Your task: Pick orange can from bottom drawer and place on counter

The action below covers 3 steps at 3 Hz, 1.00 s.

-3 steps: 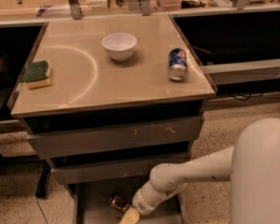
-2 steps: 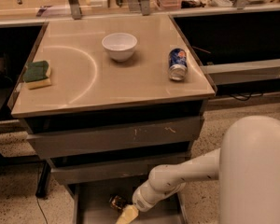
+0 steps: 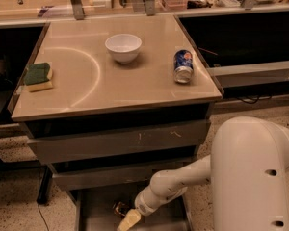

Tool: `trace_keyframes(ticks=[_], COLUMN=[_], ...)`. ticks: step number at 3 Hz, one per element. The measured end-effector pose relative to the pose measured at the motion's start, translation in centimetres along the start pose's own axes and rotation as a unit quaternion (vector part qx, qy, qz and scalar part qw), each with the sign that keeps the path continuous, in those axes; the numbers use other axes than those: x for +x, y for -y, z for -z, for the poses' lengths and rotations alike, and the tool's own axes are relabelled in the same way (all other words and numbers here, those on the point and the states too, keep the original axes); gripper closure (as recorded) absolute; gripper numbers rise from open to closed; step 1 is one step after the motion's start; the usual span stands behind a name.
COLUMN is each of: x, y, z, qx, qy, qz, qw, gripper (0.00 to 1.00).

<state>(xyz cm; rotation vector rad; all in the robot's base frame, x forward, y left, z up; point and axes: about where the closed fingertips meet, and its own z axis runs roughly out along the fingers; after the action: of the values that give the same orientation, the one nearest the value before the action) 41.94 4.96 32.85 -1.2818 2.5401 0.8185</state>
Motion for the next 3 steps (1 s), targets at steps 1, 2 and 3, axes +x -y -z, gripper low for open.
trace_keyframes(ticks=[1, 2, 3], x=[0.1, -0.5, -1.1], y=[-0.2, 0.6, 2.0], z=[-1.7, -4.9, -7.2], qx=[-0.022, -0.029, -0.016], qy=[0.009, 0.038, 0.071], qz=[-0.003, -0.007, -0.011], qw=[0.9997, 0.9988, 0.9973], gripper=[0.00, 0.00, 0.00])
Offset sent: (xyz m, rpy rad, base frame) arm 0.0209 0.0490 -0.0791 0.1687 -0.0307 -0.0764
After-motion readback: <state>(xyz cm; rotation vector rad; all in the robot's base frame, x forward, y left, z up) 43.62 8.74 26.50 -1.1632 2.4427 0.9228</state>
